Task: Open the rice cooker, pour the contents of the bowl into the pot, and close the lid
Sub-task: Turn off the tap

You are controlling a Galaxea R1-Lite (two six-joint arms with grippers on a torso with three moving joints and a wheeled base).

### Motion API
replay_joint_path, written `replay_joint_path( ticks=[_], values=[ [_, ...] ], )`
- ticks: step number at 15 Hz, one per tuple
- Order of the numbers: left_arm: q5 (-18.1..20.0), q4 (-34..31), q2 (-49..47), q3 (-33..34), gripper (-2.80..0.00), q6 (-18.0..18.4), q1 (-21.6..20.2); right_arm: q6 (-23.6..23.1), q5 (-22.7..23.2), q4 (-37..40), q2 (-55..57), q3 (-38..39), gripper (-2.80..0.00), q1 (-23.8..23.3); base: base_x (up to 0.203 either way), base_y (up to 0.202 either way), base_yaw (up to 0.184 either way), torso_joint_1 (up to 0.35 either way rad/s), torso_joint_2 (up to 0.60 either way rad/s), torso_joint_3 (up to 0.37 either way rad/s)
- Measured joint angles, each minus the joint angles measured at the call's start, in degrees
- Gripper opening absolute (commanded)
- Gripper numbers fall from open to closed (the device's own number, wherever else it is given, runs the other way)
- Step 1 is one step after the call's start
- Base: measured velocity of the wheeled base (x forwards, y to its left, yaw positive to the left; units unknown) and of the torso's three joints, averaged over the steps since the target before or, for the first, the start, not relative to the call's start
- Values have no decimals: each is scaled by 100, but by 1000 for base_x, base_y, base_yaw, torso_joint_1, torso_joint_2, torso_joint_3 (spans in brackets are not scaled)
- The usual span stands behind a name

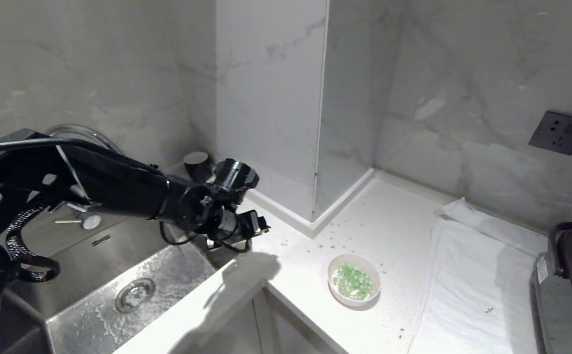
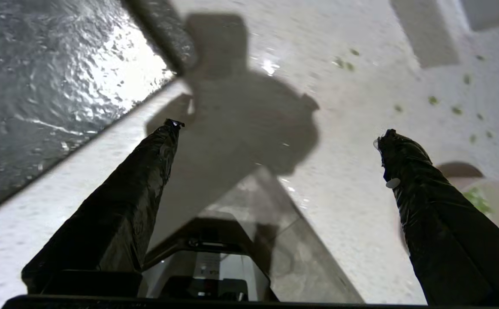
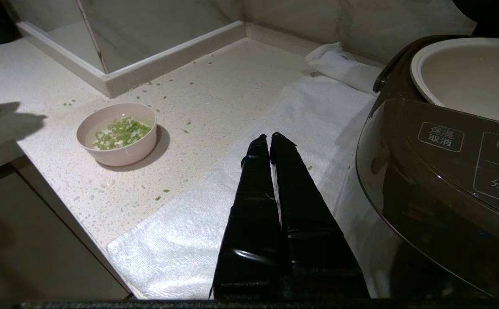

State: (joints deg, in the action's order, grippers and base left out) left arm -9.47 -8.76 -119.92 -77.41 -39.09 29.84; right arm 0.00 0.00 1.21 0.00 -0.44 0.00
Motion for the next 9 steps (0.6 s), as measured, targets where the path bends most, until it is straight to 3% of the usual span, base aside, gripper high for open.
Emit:
replay_joint_path(
  ticks=[1, 5, 9],
  values=[
    [11, 219, 128, 297, -280, 63, -173, -2, 0, 0, 0, 0, -280, 0, 0, 0, 0, 0, 0, 0],
    [24, 914, 662, 1435, -280, 462, -783, 0, 0, 0, 0, 0, -280, 0, 0, 0, 0, 0, 0, 0],
    [56, 1147, 885, 1818, -280, 818, -1725, -2, 0, 2, 0, 0, -280, 0, 0, 0, 0, 0, 0, 0]
  ],
)
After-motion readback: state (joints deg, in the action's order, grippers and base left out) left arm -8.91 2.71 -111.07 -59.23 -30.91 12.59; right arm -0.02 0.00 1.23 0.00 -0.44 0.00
